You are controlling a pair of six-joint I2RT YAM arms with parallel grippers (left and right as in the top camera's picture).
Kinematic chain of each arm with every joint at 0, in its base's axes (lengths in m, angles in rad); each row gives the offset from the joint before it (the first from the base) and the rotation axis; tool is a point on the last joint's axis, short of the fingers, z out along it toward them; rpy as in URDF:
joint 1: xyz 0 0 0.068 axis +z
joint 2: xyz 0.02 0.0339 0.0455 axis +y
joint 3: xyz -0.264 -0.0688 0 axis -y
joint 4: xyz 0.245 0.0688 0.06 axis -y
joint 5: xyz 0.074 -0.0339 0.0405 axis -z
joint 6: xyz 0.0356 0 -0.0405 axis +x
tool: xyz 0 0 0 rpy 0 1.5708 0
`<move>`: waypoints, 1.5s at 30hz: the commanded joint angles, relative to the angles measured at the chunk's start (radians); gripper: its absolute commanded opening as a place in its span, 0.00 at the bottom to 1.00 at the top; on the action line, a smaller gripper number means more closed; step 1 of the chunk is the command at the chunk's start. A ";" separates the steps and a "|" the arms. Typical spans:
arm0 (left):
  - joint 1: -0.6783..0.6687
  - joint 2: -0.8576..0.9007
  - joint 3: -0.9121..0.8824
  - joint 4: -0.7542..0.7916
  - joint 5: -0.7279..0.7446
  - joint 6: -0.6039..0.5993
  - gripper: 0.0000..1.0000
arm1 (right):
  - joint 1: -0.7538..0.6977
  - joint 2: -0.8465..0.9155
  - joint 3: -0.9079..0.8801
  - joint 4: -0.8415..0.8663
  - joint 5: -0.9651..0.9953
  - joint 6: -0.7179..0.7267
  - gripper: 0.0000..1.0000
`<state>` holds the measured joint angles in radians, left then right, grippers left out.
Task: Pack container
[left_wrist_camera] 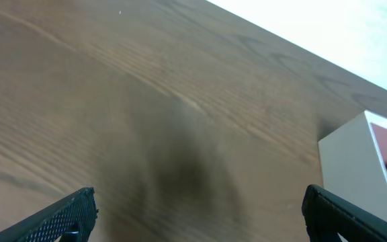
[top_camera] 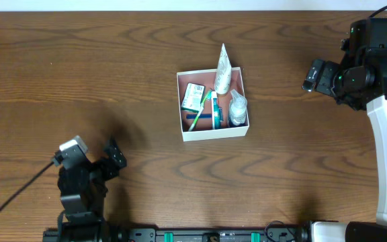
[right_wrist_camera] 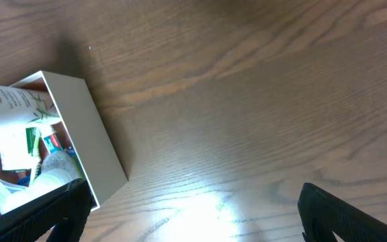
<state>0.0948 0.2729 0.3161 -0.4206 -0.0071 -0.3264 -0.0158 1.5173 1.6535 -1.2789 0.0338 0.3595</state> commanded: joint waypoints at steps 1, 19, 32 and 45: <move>-0.016 -0.084 -0.068 0.005 -0.001 -0.032 0.98 | -0.004 0.002 0.005 0.000 0.000 0.014 0.99; -0.088 -0.237 -0.199 0.027 -0.002 -0.031 0.98 | -0.004 0.002 0.005 0.000 0.000 0.014 0.99; -0.088 -0.236 -0.199 0.027 -0.002 -0.031 0.98 | -0.004 0.002 0.005 0.000 0.000 0.014 0.99; -0.088 -0.237 -0.199 0.027 -0.002 -0.031 0.98 | -0.004 0.002 0.005 0.000 -0.001 0.014 0.99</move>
<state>0.0109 0.0444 0.1387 -0.3950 -0.0071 -0.3447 -0.0158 1.5173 1.6535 -1.2793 0.0338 0.3595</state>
